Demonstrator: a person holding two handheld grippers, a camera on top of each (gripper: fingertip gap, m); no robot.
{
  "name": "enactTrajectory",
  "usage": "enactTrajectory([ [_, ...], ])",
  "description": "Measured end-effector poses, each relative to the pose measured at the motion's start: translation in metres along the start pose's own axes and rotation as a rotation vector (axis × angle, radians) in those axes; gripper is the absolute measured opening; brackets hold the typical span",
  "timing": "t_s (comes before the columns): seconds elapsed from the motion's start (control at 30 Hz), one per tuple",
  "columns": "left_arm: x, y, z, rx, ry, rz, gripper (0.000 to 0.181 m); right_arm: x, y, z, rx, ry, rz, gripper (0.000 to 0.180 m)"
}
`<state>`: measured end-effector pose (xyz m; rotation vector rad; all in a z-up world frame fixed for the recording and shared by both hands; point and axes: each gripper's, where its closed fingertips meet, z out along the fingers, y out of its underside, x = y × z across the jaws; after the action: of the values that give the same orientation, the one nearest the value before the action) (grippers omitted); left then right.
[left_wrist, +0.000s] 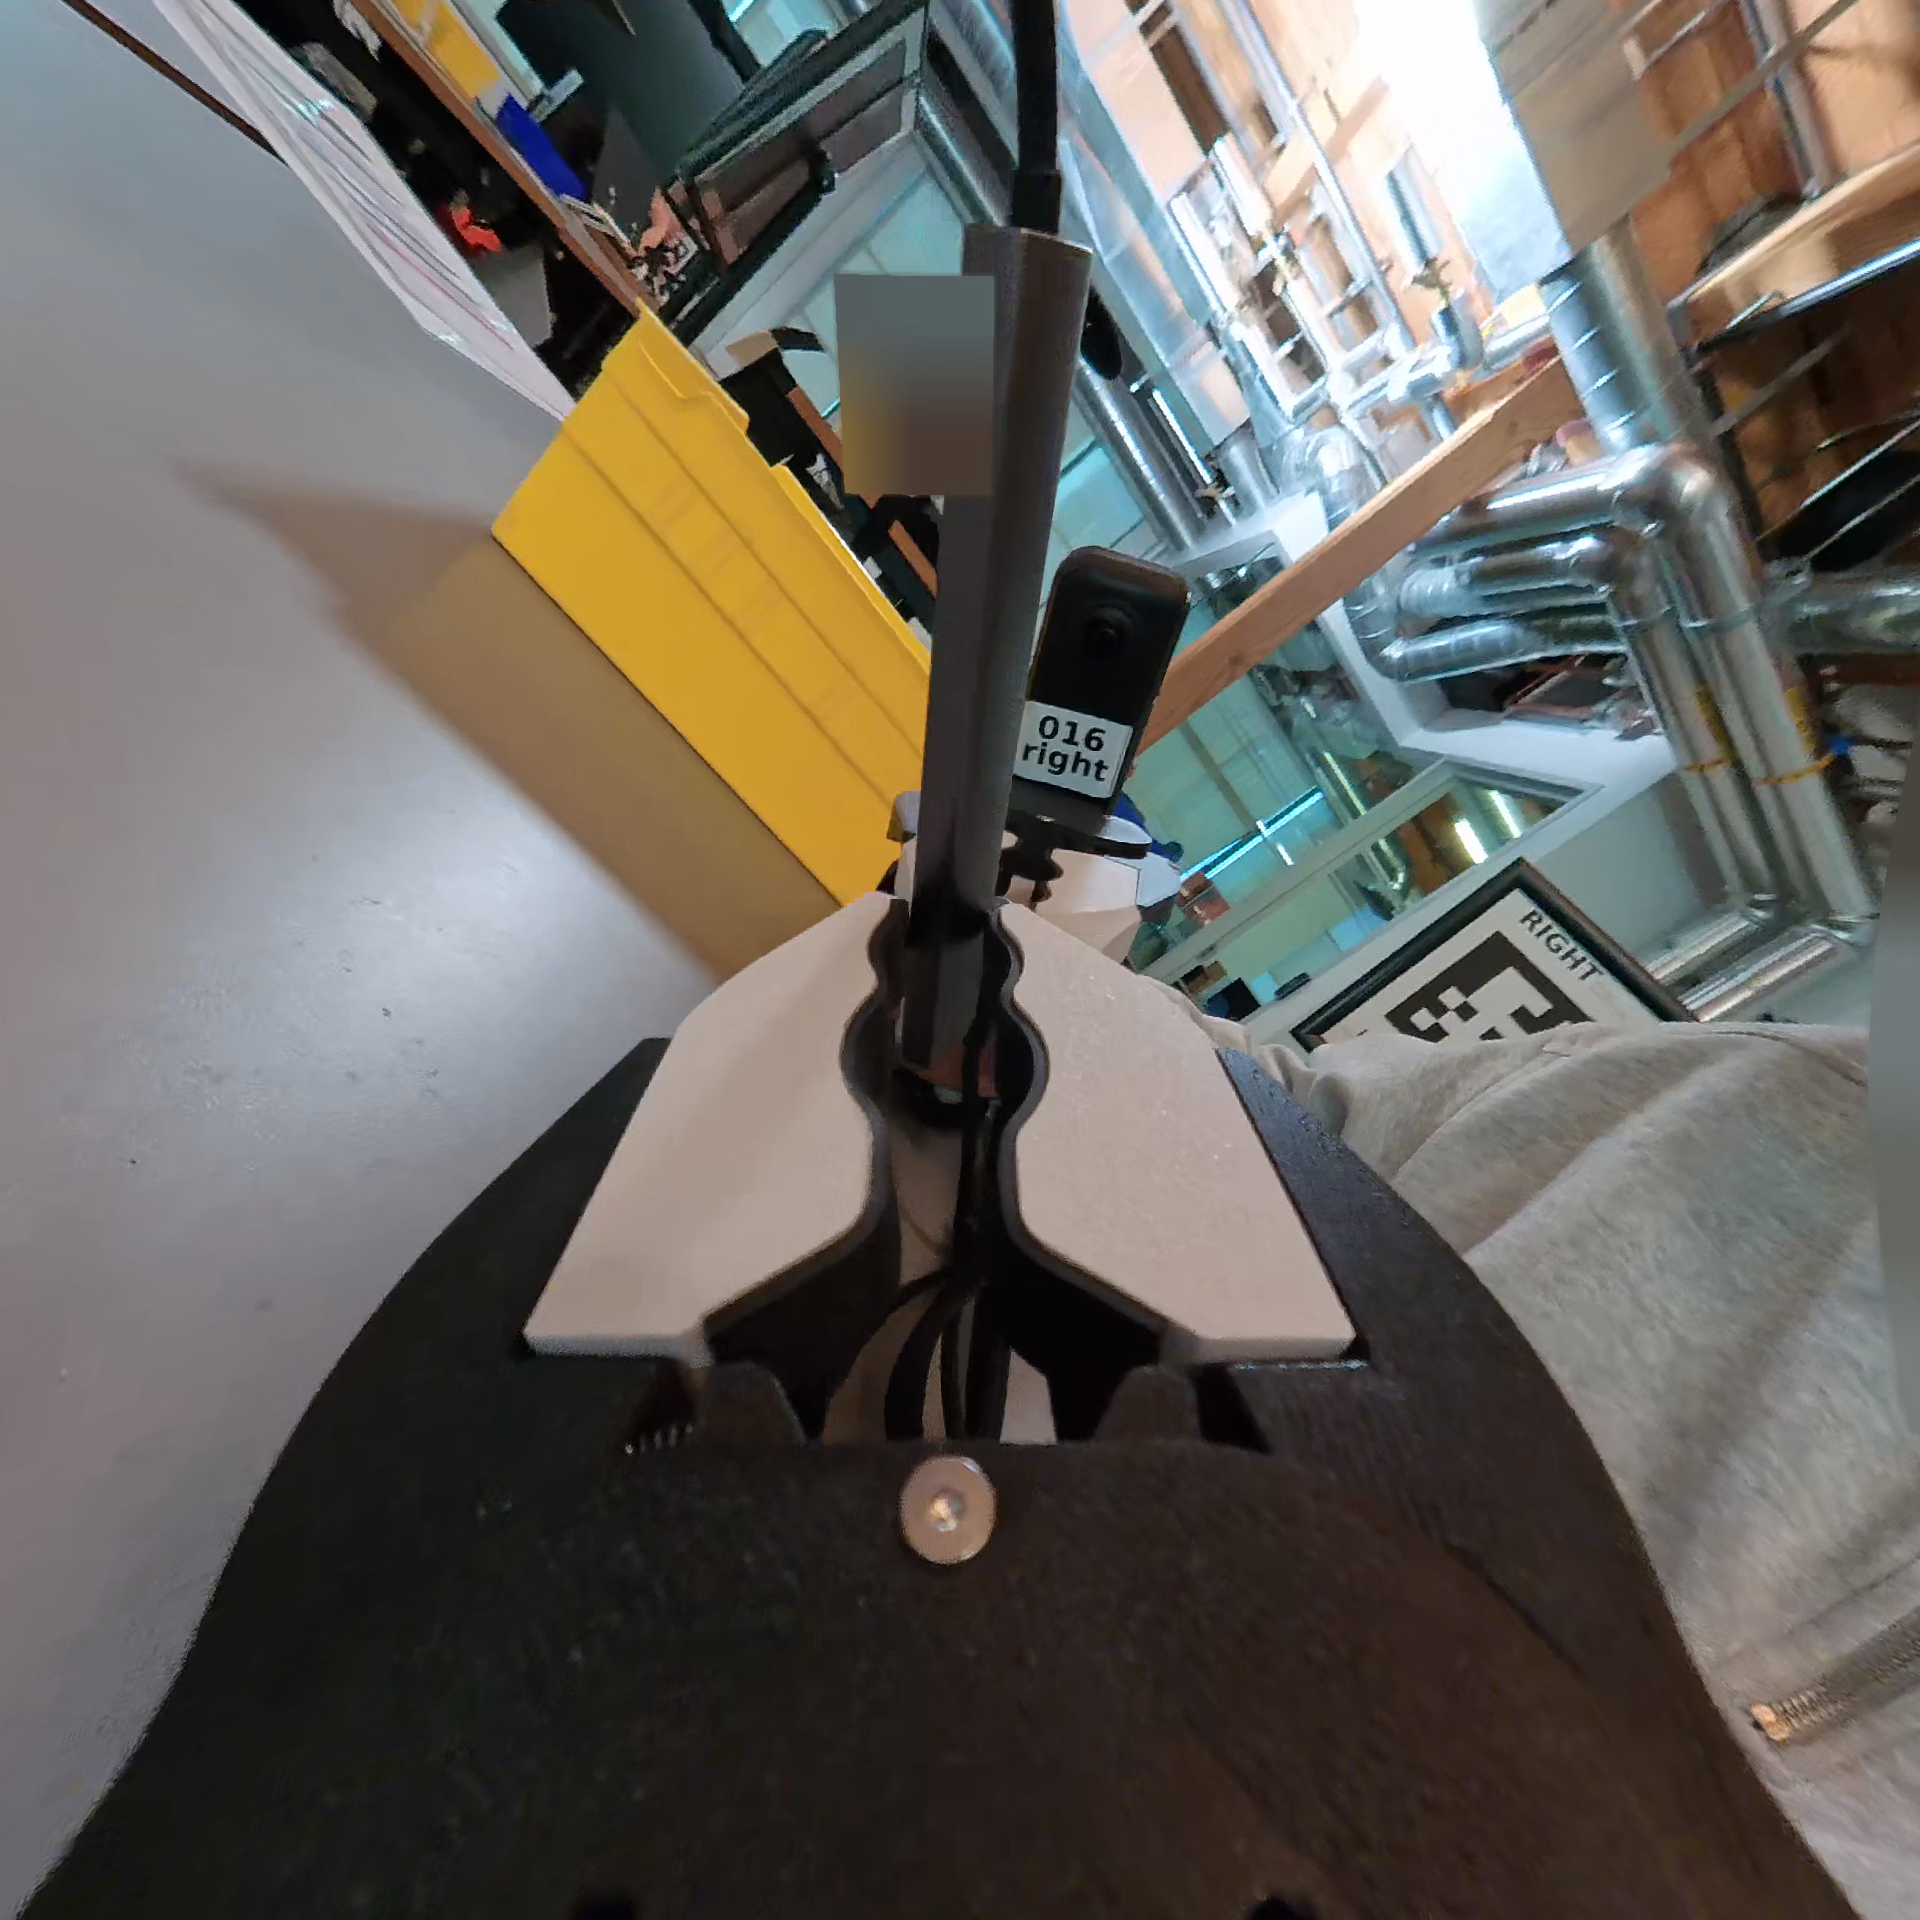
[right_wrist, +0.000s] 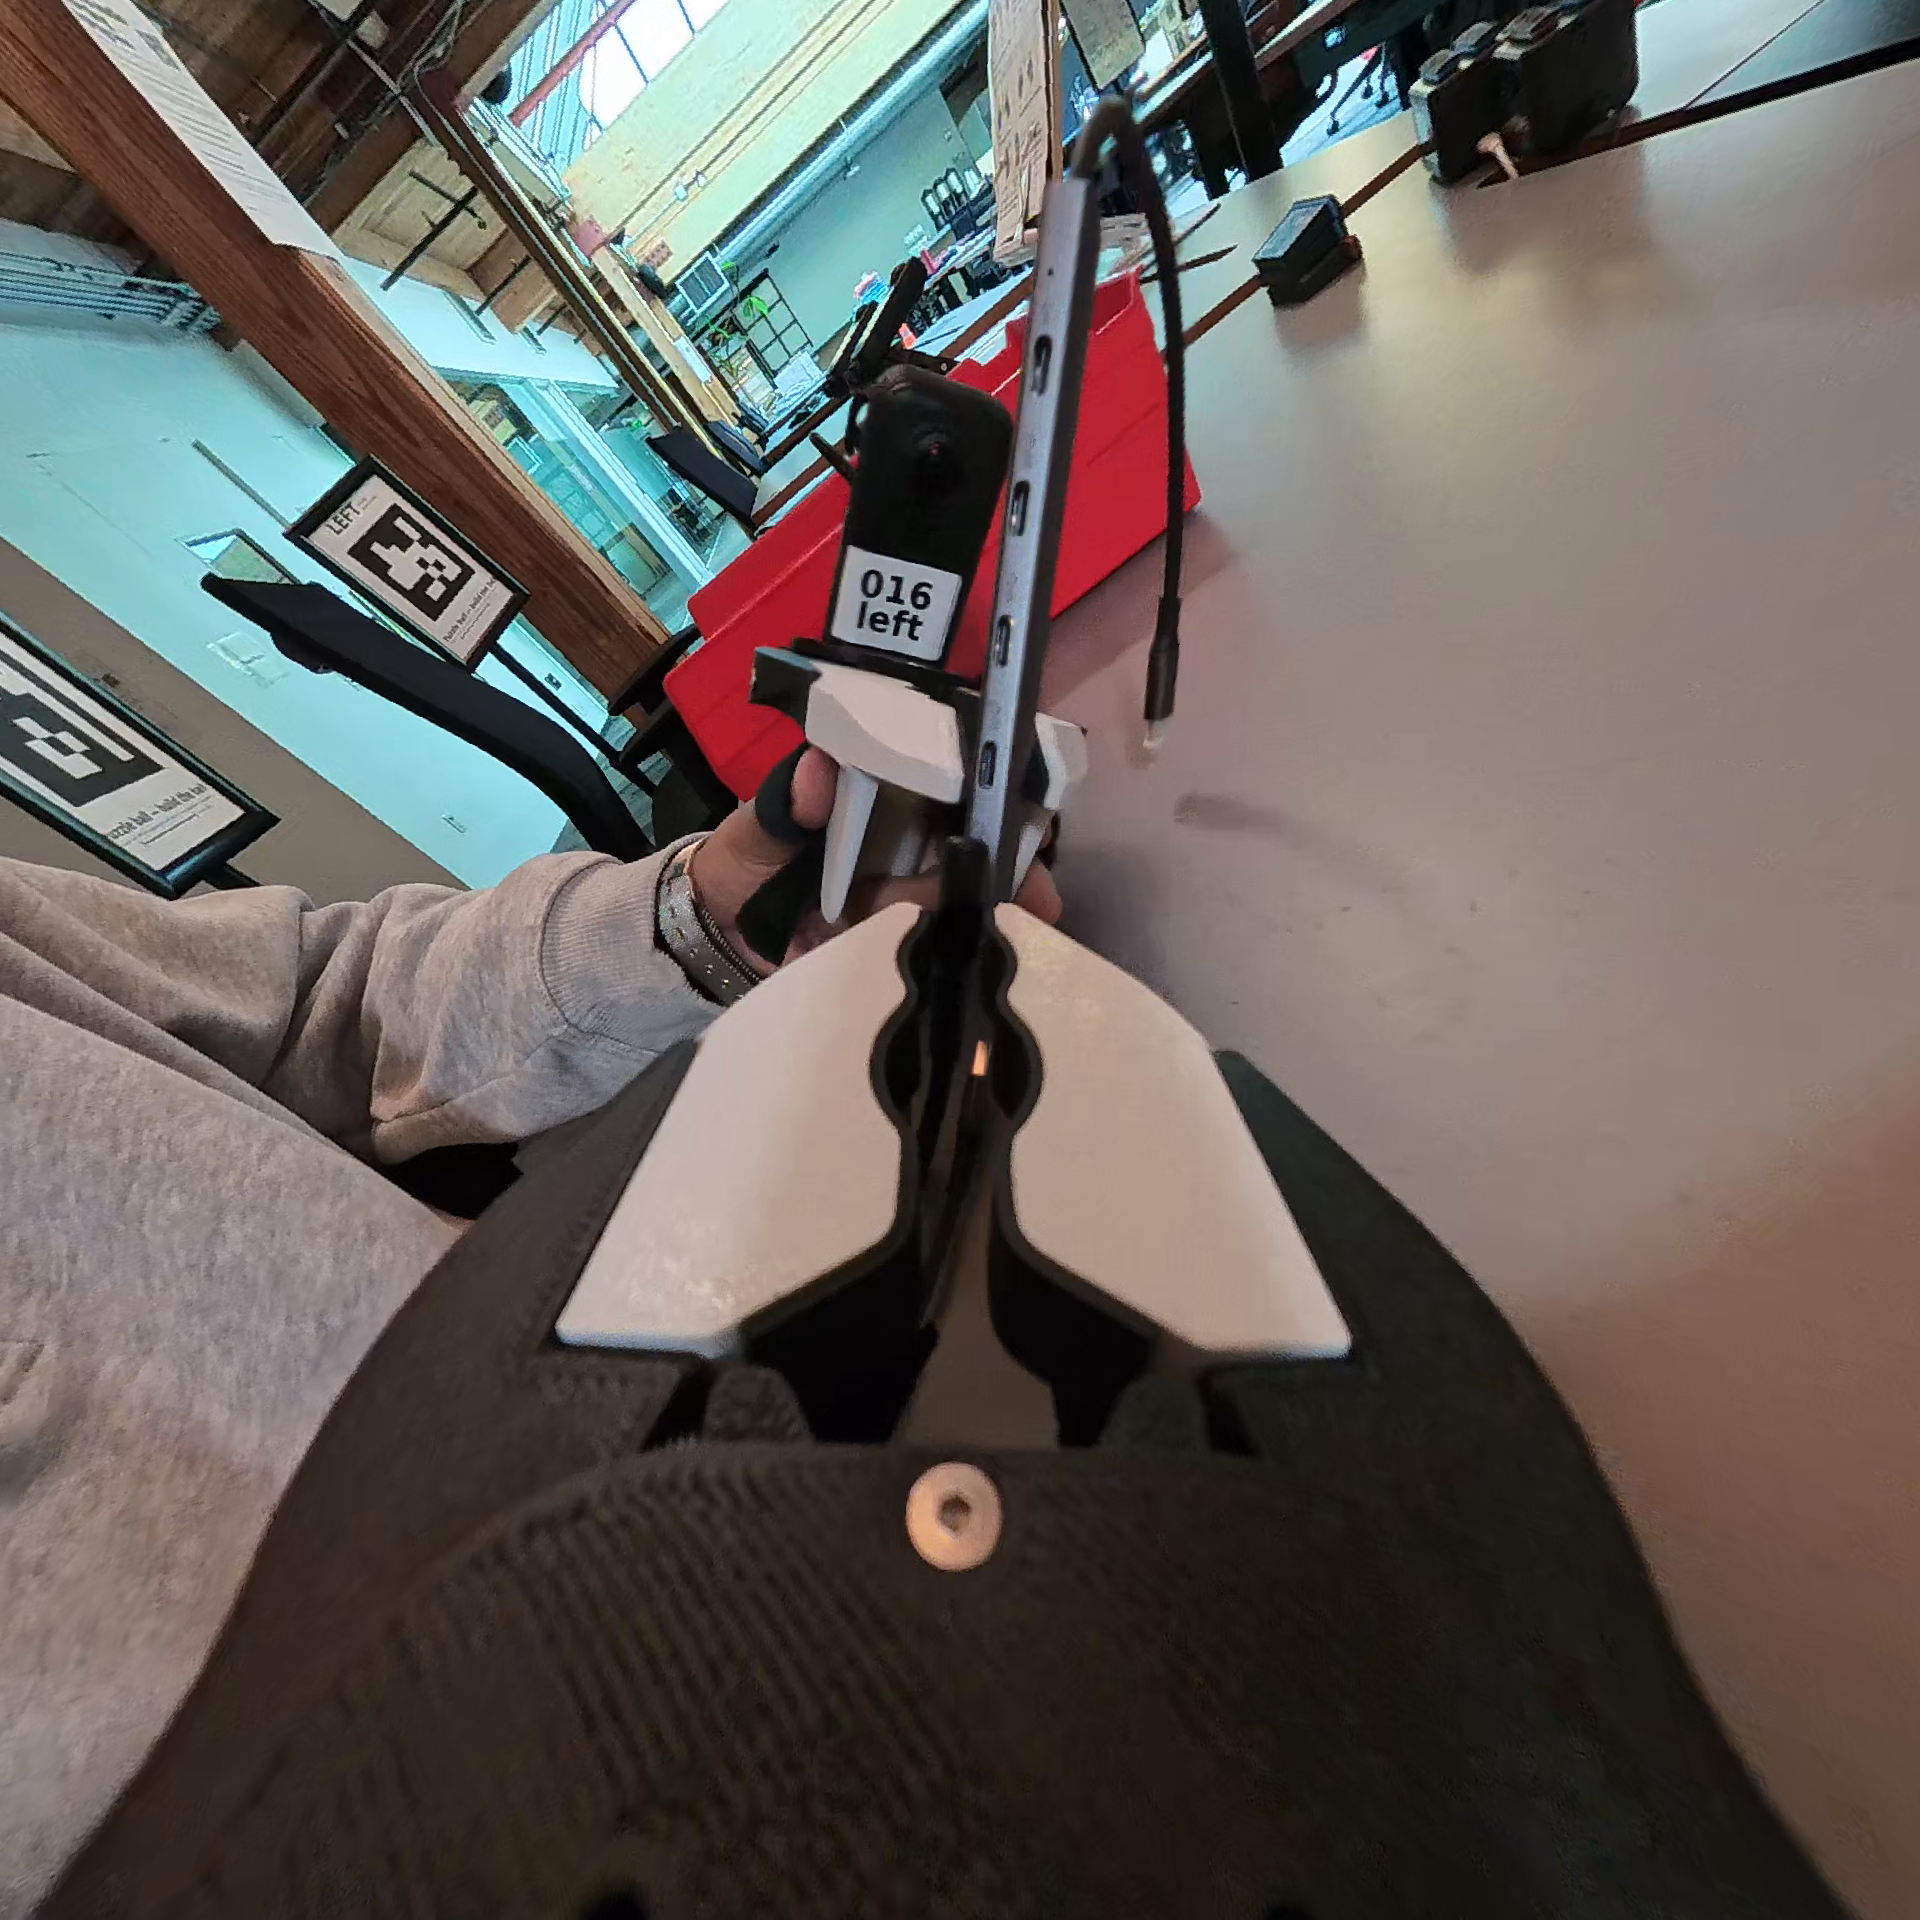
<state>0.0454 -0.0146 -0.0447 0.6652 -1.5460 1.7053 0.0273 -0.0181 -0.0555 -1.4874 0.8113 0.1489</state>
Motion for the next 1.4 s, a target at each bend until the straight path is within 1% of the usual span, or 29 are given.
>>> enactTrajectory([
  [0.27, 0.004, -0.005, -0.001, 0.036, 0.017, 0.03, 0.011, 0.001, -0.002, 0.001, 0.01, -0.02, 0.04, 0.008],
  [0.33, 0.002, -0.01, -0.001, 0.066, 0.006, 0.035, 0.011, 0.004, -0.003, -0.001, 0.014, 0.003, 0.029, 0.012],
  [0.4, -0.004, -0.02, -0.002, 0.118, -0.014, 0.045, 0.011, 0.009, -0.008, -0.007, 0.03, 0.05, 0.0, 0.02],
  [0.43, -0.008, -0.025, -0.002, 0.146, -0.03, 0.055, 0.011, 0.012, -0.014, -0.012, 0.048, 0.086, -0.025, 0.023],
  [0.57, -0.022, -0.044, -0.001, 0.206, -0.105, 0.127, 0.01, 0.009, -0.055, -0.034, 0.143, 0.252, -0.198, 0.023],
  [0.6, -0.026, -0.048, 0.001, 0.203, -0.117, 0.137, 0.01, 0.001, -0.067, -0.035, 0.166, 0.259, -0.238, 0.024],
  [0.67, -0.036, -0.058, 0.004, 0.218, -0.147, 0.143, 0.011, -0.031, -0.086, -0.023, 0.166, 0.175, -0.277, 0.027],
  [0.73, -0.045, -0.069, 0.006, 0.253, -0.171, 0.138, 0.011, -0.068, -0.098, 0.009, 0.122, 0.052, -0.3, 0.029],
  [0.83, -0.052, -0.074, 0.01, 0.253, -0.173, 0.121, 0.011, -0.121, -0.107, 0.075, 0.033, -0.087, -0.433, 0.03],
  [0.9, -0.051, -0.072, 0.012, 0.234, -0.158, 0.113, 0.011, -0.148, -0.104, 0.125, -0.047, -0.167, -0.531, 0.028],
  [0.97, -0.051, -0.071, 0.013, 0.221, -0.141, 0.099, 0.011, -0.162, -0.092, 0.175, -0.144, -0.207, -0.598, 0.027],
  [1.07, -0.051, -0.072, 0.012, 0.222, -0.122, 0.079, 0.011, -0.166, -0.066, 0.244, -0.308, -0.221, -0.646, 0.027],
  [1.17, -0.052, -0.073, 0.011, 0.227, -0.114, 0.065, 0.011, -0.168, -0.043, 0.299, -0.44, -0.246, -0.648, 0.027],
  [1.23, -0.052, -0.074, 0.011, 0.232, -0.107, 0.051, 0.01, -0.164, -0.027, 0.329, -0.566, -0.255, -0.629, 0.03],
  [1.33, -0.054, -0.076, 0.009, 0.246, -0.101, 0.021, 0.01, -0.144, -0.002, 0.367, -0.788, -0.183, -0.645, 0.033],
  [1.4, -0.055, -0.077, 0.008, 0.255, -0.098, 0.011, 0.012, -0.128, 0.017, 0.384, -0.937, -0.113, -0.659, 0.027],
])
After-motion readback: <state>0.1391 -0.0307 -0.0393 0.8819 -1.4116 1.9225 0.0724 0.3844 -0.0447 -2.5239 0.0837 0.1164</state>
